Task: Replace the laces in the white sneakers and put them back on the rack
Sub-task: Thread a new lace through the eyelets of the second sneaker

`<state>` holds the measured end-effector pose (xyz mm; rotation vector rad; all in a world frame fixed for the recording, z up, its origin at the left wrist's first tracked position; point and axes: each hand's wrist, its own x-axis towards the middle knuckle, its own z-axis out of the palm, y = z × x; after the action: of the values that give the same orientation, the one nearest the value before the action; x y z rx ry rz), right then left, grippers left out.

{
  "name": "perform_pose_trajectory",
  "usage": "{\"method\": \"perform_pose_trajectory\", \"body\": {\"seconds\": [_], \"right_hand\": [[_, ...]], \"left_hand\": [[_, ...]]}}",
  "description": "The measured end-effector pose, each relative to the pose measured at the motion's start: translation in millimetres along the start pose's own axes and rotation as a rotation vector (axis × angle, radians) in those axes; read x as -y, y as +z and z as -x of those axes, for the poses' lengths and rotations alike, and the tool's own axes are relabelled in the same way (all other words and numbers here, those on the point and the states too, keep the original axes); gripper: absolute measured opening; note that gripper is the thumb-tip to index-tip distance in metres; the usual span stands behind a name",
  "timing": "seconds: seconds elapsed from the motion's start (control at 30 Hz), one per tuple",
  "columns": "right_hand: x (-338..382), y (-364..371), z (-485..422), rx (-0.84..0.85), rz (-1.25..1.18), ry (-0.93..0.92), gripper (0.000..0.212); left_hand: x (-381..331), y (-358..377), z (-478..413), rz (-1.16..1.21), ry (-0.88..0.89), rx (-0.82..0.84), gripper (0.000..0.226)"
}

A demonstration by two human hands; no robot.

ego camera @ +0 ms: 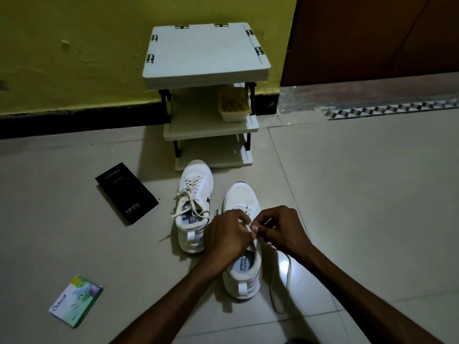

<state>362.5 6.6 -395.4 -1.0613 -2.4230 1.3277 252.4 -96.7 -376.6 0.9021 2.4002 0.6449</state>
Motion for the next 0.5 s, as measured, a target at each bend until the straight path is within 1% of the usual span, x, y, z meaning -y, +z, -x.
{"method": "perform_pose_trajectory", "body": {"seconds": [0.03,0.07,0.13,0.23,0.3,0.33,0.47,0.5], "right_hand": [[0.8,-0.1,-0.9,-0.005,0.017,0.005,0.013],[1.7,-0.6,-2.0,-0.009,0.036,0.006,0.014],[4.6,-2.8,-4.7,-0.02,0.1,0.0,0.016],[16.0,-12.5,-6.2,-0.077,0.236,-0.01,0.016],[25.5,-30.3,-12.7,-0.152,0.273,-0.005,0.014],[29.9,-41.2,-17.3,-0.153,0.28,0.014,0.013],[36.2,-60.8,-25.2,0.049,0.209,0.056,0.009],[35.2,-57.6,-22.9,0.073,0.188,0.054,0.01]], "left_hand": [[-0.6,0.3,1.0,-0.058,0.031,0.006,0.02],[-1.5,1.3,1.9,-0.116,0.058,0.007,0.019],[-3.0,3.1,3.0,-0.181,0.088,-0.009,0.024],[-0.9,4.2,0.5,-0.181,0.094,-0.017,0.025],[1.0,3.2,-3.1,-0.166,0.085,0.026,0.026],[2.1,2.1,-4.6,-0.146,0.07,0.05,0.027],[3.1,-0.6,-7.6,0.007,-0.009,0.099,0.017],[2.5,-0.4,-7.8,0.048,-0.025,0.099,0.019]]}}
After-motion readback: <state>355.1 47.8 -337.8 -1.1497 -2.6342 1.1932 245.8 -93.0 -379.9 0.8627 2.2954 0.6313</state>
